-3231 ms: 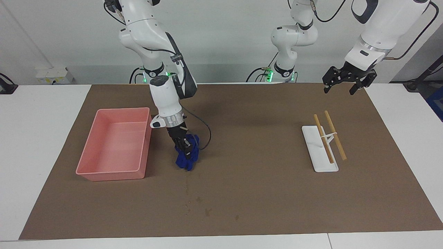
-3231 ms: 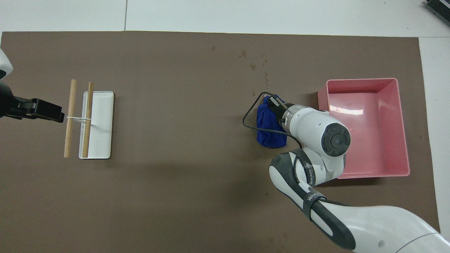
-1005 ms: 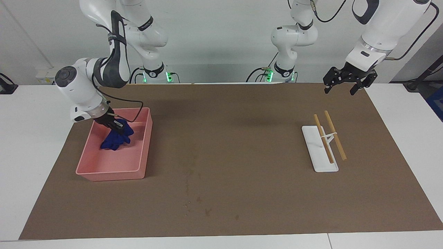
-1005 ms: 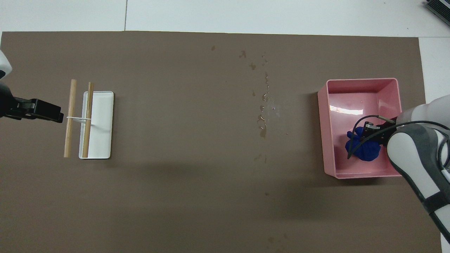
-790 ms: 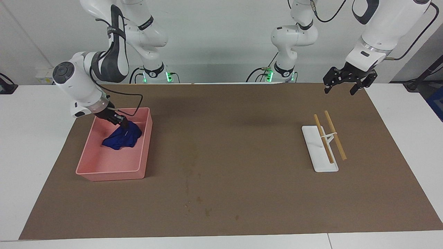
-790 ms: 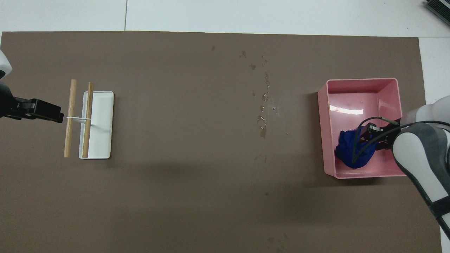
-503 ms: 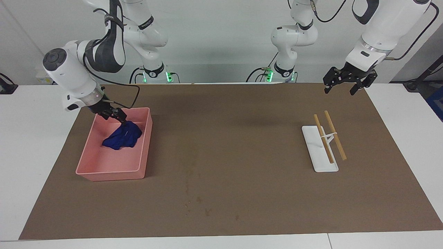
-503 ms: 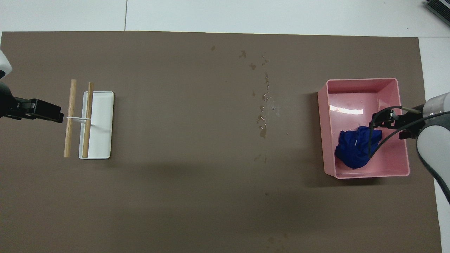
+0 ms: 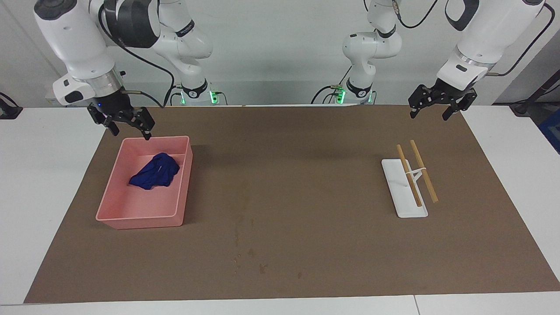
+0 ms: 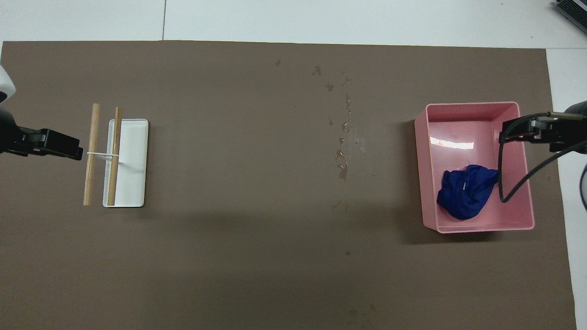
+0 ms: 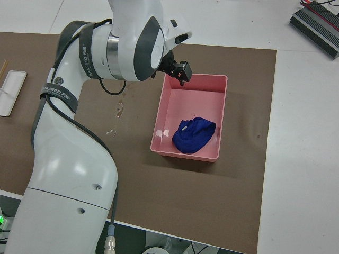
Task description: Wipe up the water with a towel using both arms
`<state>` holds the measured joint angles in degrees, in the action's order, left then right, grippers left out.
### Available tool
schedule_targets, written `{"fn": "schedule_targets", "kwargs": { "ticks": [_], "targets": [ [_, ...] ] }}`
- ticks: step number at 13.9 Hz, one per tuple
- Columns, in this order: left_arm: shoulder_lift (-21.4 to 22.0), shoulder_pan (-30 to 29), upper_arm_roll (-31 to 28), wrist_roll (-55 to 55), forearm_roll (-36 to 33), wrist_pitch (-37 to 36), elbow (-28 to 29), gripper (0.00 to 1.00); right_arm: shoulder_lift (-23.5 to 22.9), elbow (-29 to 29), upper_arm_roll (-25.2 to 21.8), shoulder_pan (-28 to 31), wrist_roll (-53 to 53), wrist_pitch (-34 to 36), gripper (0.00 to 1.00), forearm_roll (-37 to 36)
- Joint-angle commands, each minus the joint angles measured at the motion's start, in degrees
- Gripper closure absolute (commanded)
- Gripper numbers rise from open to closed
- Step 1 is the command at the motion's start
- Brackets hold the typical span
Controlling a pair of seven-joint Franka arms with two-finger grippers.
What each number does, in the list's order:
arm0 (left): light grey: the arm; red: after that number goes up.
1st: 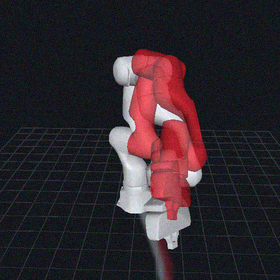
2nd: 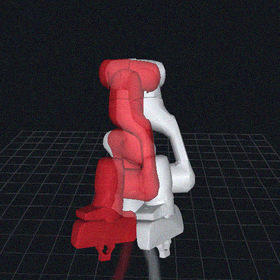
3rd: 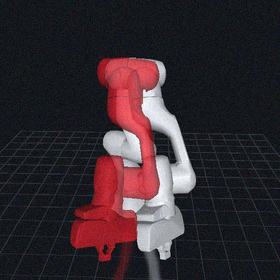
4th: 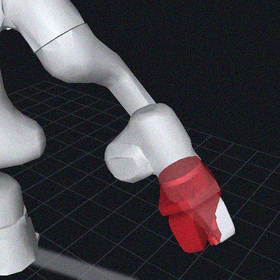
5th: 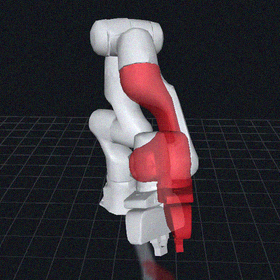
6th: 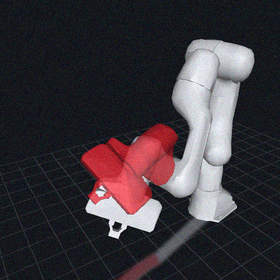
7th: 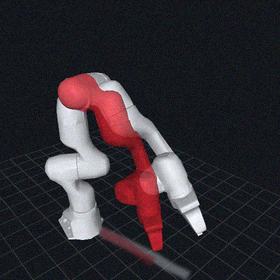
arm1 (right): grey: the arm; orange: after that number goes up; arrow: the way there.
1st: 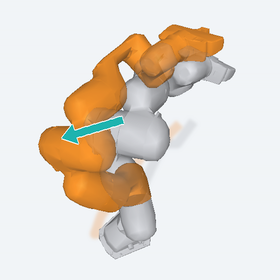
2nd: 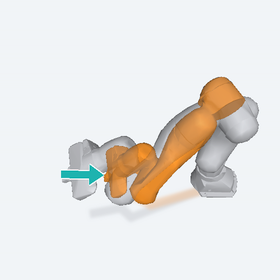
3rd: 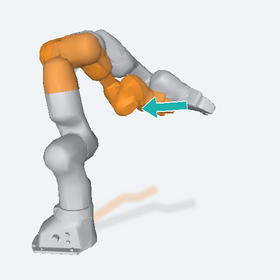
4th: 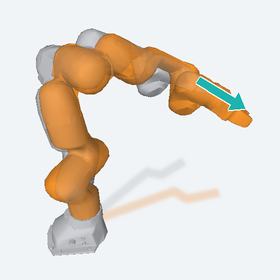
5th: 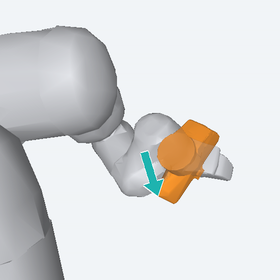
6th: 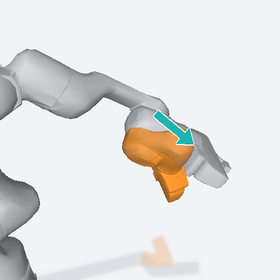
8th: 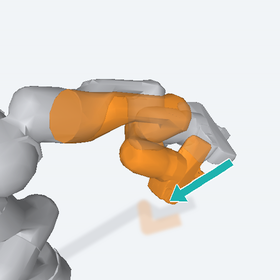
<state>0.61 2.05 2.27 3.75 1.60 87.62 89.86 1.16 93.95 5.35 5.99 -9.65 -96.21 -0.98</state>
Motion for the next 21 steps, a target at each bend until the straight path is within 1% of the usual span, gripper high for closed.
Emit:
{"fn": "schedule_targets", "kwargs": {
  "ticks": [1,5,7,9,12,13,15,17,20,21],
  "targets": [
    [1.06,0.41,-0.42,0.65,-0.72,0.45,1.29,0.0,-1.43,-4.91,0.18,-0.72,-1.07,3.21,0.0,-0.35],
    [1.06,0.41,-0.42,0.65,-0.72,0.36,1.29,0.0,-1.42,-7.55,0.01,-0.54,-0.98,7.34,0.0,-0.08],
    [1.06,0.41,-0.42,0.65,-0.72,0.36,1.29,0.0,-1.07,-7.12,0.01,-0.54,-0.9,8.84,0.0,0.1],
    [1.06,0.41,-0.42,0.65,-0.72,0.36,1.29,0.0,-0.28,-5.89,0.01,-0.1,-0.9,8.84,0.0,0.36],
    [1.06,0.41,-0.42,0.65,-0.72,0.36,1.29,0.0,-0.28,-6.32,0.09,-0.27,-0.9,9.37,0.0,0.45],
    [1.06,0.41,-0.42,0.65,-0.72,0.45,1.29,0.0,-0.19,-6.59,-0.17,-0.71,-0.98,10.76,0.0,0.45],
    [1.06,0.41,-0.42,0.65,-0.72,0.36,1.29,0.0,-0.11,-6.67,-1.13,-2.37,-0.98,11.3,0.0,0.45],
    [1.06,0.41,-0.42,0.65,-0.72,0.36,1.29,0.0,-0.02,-6.59,-3.76,-5.1,-0.81,11.3,0.0,0.54],
    [1.06,0.41,-0.42,0.65,-0.72,0.36,1.29,0.0,-0.02,-6.33,-5.26,-7.65,-0.9,11.3,0.0,0.63],
    [1.06,0.41,-0.42,0.65,-0.72,0.36,1.29,0.0,-0.02,-6.24,-7.96,-9.75,-0.9,11.39,0.0,0.63]
  ]
}}
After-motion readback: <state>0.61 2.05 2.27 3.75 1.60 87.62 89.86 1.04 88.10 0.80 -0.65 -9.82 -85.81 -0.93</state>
